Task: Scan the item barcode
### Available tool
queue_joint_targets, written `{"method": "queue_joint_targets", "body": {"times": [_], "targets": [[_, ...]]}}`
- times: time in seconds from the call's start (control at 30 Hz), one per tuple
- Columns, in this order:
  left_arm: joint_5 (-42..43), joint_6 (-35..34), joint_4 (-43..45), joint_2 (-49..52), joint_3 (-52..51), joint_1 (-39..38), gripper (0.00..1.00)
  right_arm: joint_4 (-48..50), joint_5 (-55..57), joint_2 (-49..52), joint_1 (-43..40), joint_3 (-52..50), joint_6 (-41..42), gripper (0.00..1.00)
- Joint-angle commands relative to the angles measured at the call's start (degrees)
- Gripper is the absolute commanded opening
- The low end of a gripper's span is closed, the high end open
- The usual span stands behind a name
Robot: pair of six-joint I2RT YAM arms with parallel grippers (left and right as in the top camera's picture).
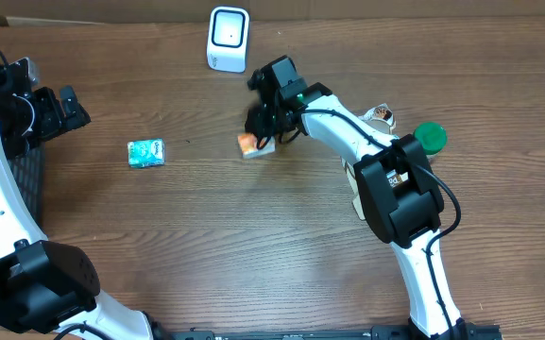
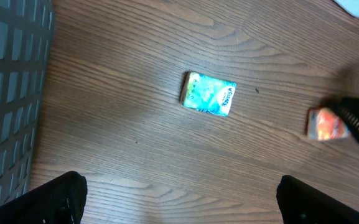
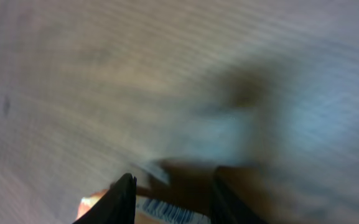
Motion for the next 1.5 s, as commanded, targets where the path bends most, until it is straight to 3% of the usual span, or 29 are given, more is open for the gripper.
{"method": "queue_joint_targets", "body": {"times": [0.0, 0.13, 0.3, 0.53, 0.7, 1.03, 1.47], "targets": [[0.7, 1.1, 0.0, -0.1, 0.1, 0.0, 1.0, -4.1, -4.7, -1.1, 1.1, 1.2, -7.4, 0.35], [0.7, 1.1, 0.0, -0.1, 0.1, -0.1, 1.0, -8.8, -4.7, -3.1, 1.7, 1.2, -11.3, 0.35], [0.7, 1.1, 0.0, -0.1, 0.1, -0.1, 1.0, -14.4, -9.5, -10.4, 1.9, 1.2, -10.2, 0.48], [0.7, 1.1, 0.0, -0.1, 0.1, -0.2, 1.0, -19.3, -8.5, -12.1, 7.5, -0.7, 7.6, 0.46], [0.7, 1.1, 0.0, -0.1, 0.1, -0.4, 1.0, -17.4, 0.0, -12.0, 13.8, -5.4, 17.2, 0.46], [0.7, 1.1, 0.0, -0.1, 0.1, -0.4, 1.0, -9.6, 2.2, -11.8, 16.5, -14.8, 20.4, 0.46], [0.7, 1.1, 0.0, -0.1, 0.1, -0.4, 1.0, -11.1, 11.3, -11.7, 10.5, -15.4, 20.4, 0.43]]}}
